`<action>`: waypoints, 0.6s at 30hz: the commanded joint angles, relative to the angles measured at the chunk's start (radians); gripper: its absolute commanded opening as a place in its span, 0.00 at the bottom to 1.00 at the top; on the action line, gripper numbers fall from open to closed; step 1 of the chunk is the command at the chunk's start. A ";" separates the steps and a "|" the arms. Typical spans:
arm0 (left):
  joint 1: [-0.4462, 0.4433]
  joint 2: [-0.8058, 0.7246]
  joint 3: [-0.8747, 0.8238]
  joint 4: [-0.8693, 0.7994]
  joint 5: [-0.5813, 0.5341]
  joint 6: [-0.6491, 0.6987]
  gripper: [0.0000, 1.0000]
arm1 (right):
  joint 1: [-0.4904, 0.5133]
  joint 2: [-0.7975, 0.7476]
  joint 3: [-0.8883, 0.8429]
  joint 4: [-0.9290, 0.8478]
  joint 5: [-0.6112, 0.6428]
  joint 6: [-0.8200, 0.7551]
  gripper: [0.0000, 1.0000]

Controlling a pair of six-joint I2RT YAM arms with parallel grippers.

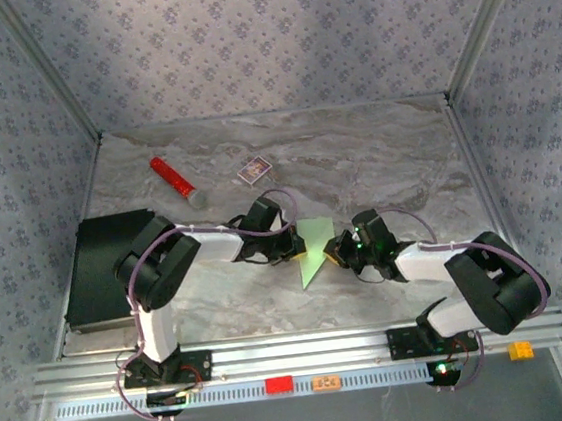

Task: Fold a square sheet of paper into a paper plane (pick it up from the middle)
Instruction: Fold the wing for the fifth time at the center of the table.

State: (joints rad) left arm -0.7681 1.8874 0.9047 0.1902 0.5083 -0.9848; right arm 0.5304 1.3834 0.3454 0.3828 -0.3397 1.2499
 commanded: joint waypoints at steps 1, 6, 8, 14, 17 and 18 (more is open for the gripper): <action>-0.008 0.039 0.009 -0.053 -0.004 0.026 0.03 | -0.013 -0.013 0.015 0.015 -0.056 -0.052 0.19; -0.007 0.045 0.008 -0.044 0.006 0.035 0.02 | -0.053 0.008 0.058 -0.018 -0.139 -0.135 0.26; -0.007 0.045 0.010 -0.043 0.005 0.038 0.02 | -0.064 0.006 0.073 -0.050 -0.147 -0.171 0.31; -0.006 0.044 0.009 -0.041 0.005 0.041 0.02 | -0.102 0.040 0.092 -0.064 -0.195 -0.222 0.34; -0.006 0.044 0.011 -0.041 0.006 0.043 0.02 | -0.117 0.059 0.100 -0.061 -0.218 -0.235 0.34; -0.005 0.044 0.011 -0.042 0.007 0.043 0.02 | -0.121 0.063 0.105 -0.064 -0.223 -0.240 0.34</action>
State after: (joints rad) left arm -0.7681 1.8946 0.9092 0.1917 0.5198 -0.9657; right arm 0.4210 1.4292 0.4221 0.3473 -0.5175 1.0542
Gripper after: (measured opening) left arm 0.042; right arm 0.343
